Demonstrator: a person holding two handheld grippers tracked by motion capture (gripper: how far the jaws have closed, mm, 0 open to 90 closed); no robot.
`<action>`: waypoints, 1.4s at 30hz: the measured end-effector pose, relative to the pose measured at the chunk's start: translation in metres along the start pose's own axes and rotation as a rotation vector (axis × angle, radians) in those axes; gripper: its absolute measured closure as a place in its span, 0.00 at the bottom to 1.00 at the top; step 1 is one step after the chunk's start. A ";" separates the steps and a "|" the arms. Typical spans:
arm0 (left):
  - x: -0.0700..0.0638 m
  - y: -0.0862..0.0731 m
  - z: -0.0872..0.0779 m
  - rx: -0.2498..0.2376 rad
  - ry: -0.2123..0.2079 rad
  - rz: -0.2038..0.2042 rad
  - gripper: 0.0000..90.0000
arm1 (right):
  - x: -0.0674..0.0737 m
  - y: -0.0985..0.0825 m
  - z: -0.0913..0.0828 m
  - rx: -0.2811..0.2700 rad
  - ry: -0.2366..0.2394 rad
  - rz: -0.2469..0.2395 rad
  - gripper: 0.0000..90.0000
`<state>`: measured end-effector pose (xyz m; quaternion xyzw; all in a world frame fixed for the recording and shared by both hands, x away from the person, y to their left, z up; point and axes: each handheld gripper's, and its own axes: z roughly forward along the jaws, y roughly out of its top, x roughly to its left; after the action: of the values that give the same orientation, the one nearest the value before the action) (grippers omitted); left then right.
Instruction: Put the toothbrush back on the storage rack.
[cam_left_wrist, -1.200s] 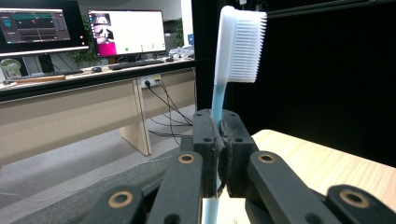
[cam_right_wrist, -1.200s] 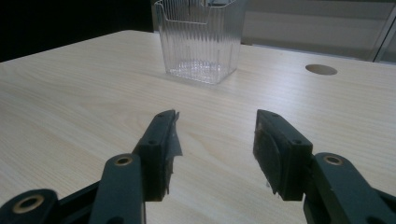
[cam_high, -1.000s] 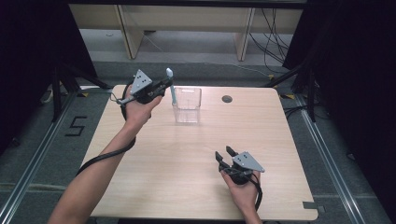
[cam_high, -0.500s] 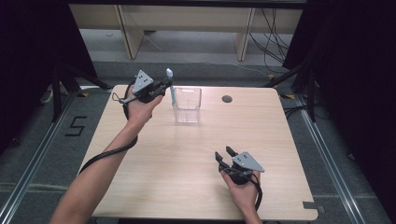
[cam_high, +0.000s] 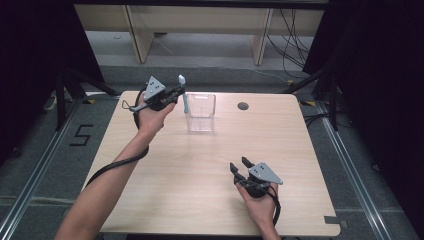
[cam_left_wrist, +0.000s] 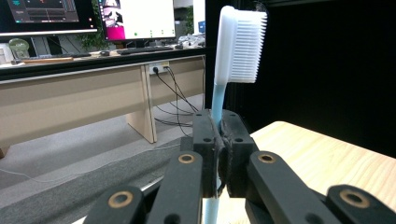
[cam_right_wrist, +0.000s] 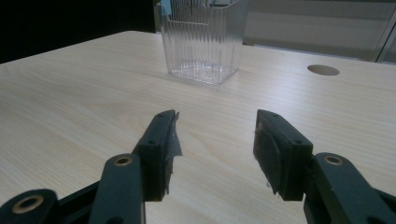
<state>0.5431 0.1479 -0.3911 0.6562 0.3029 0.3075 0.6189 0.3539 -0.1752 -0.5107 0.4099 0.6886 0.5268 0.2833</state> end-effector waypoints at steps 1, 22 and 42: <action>0.000 -0.001 0.000 0.004 -0.001 0.000 0.95 | 0.002 0.000 0.000 0.001 -0.007 0.019 0.55; -0.001 -0.011 0.005 0.035 0.005 -0.004 0.95 | 0.001 -0.001 -0.001 0.008 -0.018 -0.008 0.55; -0.001 -0.025 0.008 0.070 0.007 -0.044 0.95 | -0.001 -0.002 0.000 0.005 -0.022 -0.032 0.55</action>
<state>0.5483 0.1431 -0.4160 0.6697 0.3299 0.2855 0.6010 0.3537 -0.1762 -0.5122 0.4054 0.6933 0.5158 0.2981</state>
